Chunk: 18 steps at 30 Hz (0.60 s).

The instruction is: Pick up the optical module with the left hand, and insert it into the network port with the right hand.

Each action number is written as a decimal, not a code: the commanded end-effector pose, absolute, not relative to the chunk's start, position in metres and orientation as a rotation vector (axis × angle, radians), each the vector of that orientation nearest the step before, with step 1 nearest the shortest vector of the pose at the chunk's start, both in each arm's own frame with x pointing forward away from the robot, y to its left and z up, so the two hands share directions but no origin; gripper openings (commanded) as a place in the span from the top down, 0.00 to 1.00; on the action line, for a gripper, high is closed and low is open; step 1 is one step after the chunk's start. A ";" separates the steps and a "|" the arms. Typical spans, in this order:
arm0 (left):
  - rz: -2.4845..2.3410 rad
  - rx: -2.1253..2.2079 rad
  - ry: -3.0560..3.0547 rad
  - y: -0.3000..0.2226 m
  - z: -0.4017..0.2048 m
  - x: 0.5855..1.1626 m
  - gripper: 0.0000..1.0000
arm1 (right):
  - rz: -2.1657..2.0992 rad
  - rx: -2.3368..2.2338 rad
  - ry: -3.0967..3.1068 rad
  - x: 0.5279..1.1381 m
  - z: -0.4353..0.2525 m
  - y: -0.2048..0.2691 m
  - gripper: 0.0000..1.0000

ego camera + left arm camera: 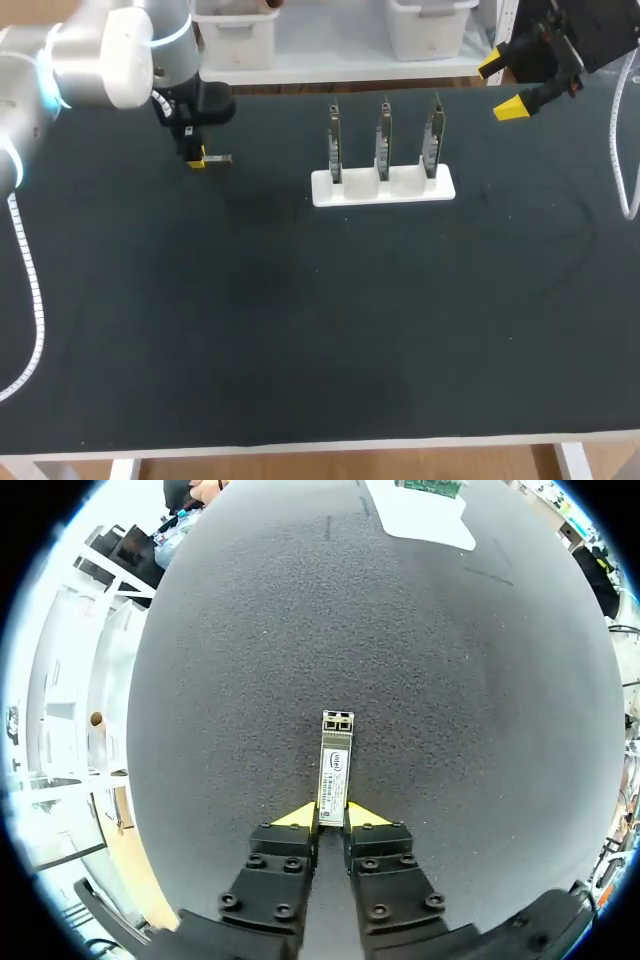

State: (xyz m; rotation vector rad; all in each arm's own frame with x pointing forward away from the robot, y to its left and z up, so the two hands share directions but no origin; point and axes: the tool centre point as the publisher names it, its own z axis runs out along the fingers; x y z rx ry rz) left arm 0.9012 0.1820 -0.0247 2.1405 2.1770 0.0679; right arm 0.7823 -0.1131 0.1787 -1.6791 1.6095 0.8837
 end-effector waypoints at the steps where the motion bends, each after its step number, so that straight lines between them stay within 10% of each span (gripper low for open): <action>1: -0.760 2.429 2.441 0.181 -0.030 0.913 1.00 | 0.884 -1.680 1.609 0.782 0.179 -0.113 0.00; 18: -0.777 2.330 2.197 0.161 -0.001 0.912 1.00 | 0.884 -1.680 1.609 0.782 0.179 -0.113 0.00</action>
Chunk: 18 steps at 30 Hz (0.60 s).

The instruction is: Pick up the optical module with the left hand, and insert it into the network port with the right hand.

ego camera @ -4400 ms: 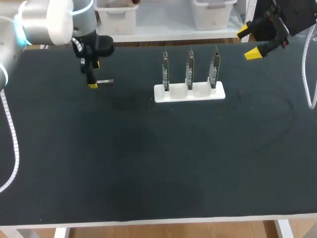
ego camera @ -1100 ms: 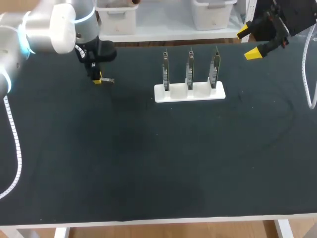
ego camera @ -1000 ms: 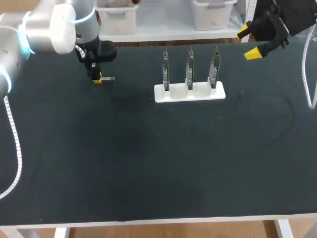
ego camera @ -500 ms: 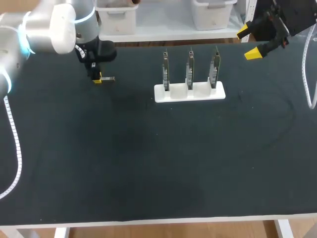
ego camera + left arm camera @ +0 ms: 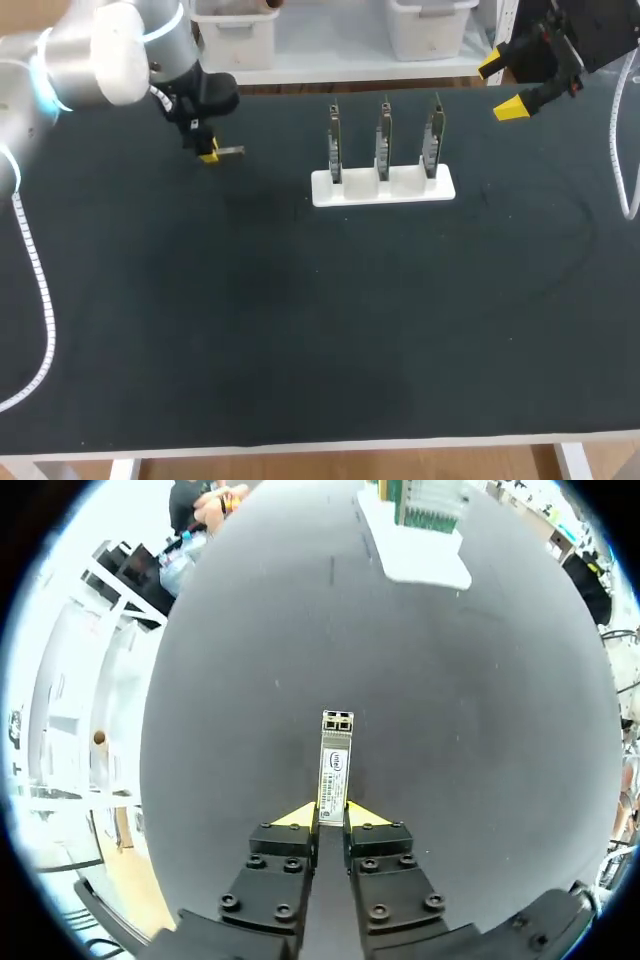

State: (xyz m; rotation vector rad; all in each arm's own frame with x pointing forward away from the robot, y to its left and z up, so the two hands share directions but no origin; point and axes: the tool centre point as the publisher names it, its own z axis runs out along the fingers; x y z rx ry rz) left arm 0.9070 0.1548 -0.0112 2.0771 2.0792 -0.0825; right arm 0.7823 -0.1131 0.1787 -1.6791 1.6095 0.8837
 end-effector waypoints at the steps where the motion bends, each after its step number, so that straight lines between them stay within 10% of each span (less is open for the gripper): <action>1: -0.783 2.308 2.172 0.162 0.002 0.911 1.00 | 0.884 -1.680 1.609 0.782 0.179 -0.113 0.00; 18: -0.731 2.279 2.143 0.169 0.013 0.896 1.00 | 0.884 -1.680 1.609 0.782 0.179 -0.113 0.00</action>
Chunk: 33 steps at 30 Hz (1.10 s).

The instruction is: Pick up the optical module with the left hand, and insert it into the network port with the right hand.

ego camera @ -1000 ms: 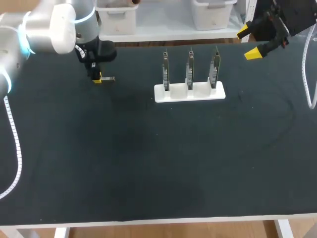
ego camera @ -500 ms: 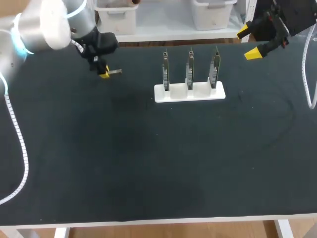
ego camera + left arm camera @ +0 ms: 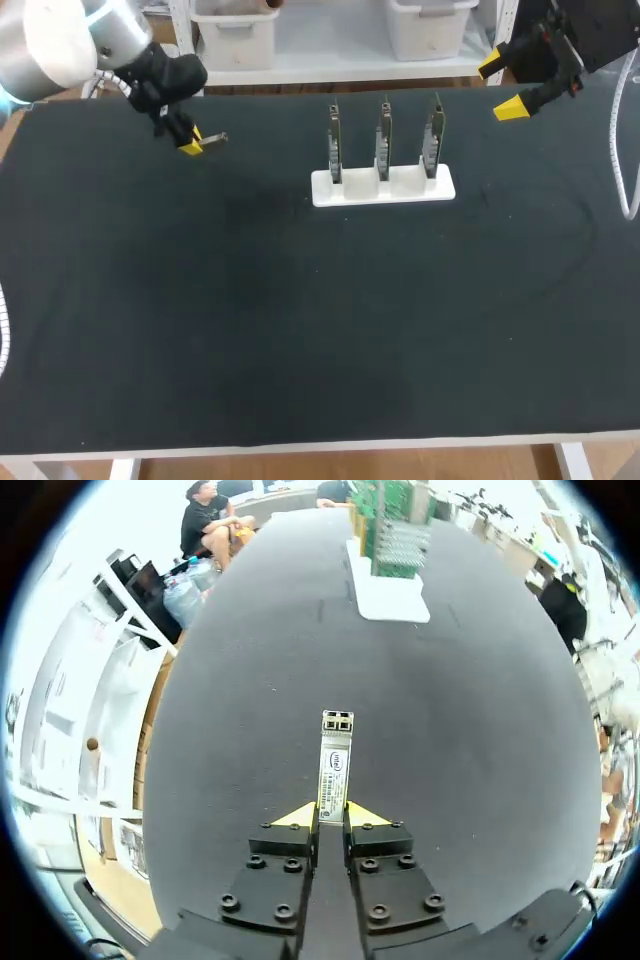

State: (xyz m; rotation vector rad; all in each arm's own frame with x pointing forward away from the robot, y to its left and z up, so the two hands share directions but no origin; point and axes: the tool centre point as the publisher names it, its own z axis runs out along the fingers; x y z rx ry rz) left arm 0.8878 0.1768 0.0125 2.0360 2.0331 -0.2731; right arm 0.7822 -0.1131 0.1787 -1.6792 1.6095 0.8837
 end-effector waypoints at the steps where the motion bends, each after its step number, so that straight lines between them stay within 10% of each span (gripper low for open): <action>1: -0.731 2.279 2.143 0.169 0.013 0.896 1.00 | 0.884 -1.680 1.609 0.782 0.179 -0.113 0.00; 33: -0.843 2.117 1.787 0.155 0.082 0.901 1.00 | 0.884 -1.680 1.609 0.782 0.179 -0.113 0.00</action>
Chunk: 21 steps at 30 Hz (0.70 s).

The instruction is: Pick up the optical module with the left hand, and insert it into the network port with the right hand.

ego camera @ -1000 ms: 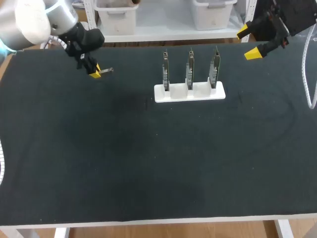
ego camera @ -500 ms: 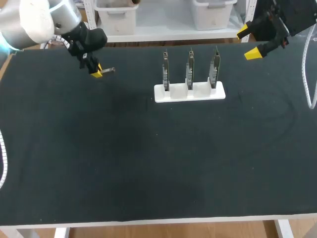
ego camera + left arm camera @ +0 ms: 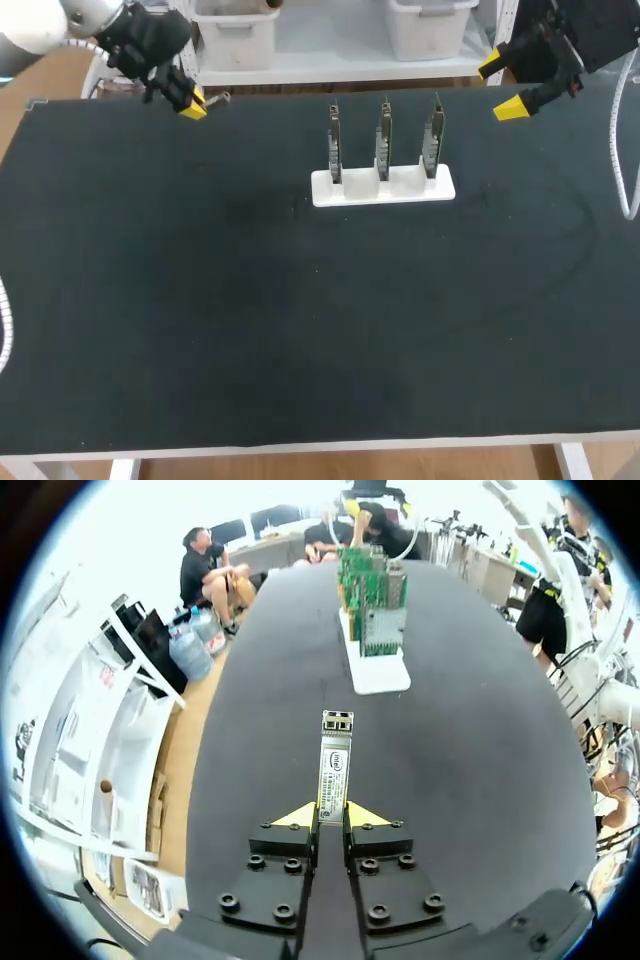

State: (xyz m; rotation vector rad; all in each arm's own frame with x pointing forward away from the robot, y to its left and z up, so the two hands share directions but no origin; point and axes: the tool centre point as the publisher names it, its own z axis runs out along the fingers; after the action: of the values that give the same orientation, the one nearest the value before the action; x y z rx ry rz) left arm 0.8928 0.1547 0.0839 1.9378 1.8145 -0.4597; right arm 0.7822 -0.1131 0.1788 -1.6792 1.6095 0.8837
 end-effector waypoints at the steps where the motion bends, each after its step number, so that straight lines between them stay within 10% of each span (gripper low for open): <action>1: -0.861 2.101 1.774 0.153 0.082 0.900 1.00 | 0.884 -1.680 1.609 0.782 0.179 -0.113 0.00; 21: -0.829 2.156 1.744 0.134 0.080 0.888 1.00 | 0.884 -1.680 1.609 0.782 0.179 -0.113 0.00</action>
State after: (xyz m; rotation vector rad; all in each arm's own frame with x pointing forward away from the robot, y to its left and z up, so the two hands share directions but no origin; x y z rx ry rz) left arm 0.8799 0.1359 0.0772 1.9442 1.7381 -0.5303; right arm 0.7823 -0.1131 0.1787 -1.6791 1.6096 0.8837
